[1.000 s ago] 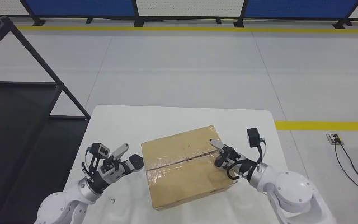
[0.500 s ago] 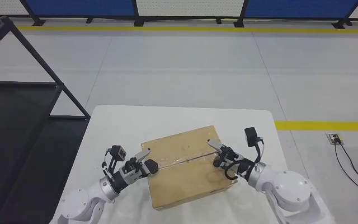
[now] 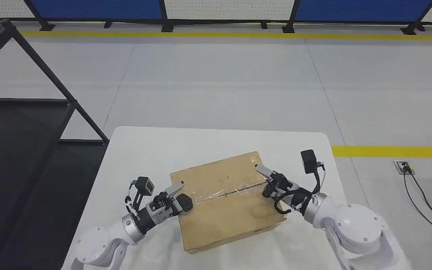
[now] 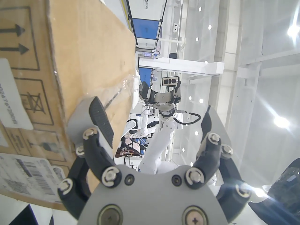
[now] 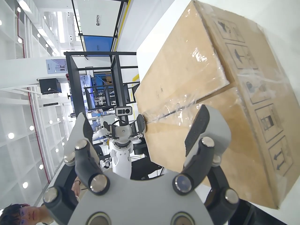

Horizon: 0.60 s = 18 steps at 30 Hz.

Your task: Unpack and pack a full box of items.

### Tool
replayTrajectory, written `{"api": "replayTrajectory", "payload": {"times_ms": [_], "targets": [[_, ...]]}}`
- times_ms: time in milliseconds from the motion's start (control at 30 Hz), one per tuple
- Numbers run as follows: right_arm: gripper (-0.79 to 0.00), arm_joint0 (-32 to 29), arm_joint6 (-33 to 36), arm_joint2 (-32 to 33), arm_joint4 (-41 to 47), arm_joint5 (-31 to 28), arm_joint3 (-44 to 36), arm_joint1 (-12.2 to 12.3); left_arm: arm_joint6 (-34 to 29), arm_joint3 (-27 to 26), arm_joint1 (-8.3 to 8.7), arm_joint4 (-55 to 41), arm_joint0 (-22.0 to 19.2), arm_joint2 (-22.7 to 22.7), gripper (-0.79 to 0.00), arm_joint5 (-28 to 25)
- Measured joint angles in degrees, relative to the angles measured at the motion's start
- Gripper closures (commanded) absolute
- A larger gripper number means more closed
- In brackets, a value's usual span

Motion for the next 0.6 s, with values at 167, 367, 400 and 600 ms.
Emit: {"api": "replayTrajectory", "payload": {"times_ms": [167,367,400,600], "targets": [[-0.785,-0.47,-3.12,1.32,-0.34,-1.29,-2.21,0.05,-0.21,-0.44,0.00,-0.59,0.25,-0.40,-0.785,-0.30],[0.000,1.65,-0.93,-4.15,4.40,-6.17,-1.11,-0.69,-0.46,-1.40,0.05,-1.52,1.09,-1.19,-0.785,-0.74],[0.000,2.74,-0.37,-5.87,3.78,-5.81,-0.10,-0.84,-0.51,-1.42,0.05,-1.56,1.14,-1.24,-0.785,-0.74],[0.000,10.39,-1.16,-15.55,4.24,-5.16,6.30,-2.55,-0.91,-1.02,0.03,-2.02,1.15,-1.19,-0.785,-0.53]]}}
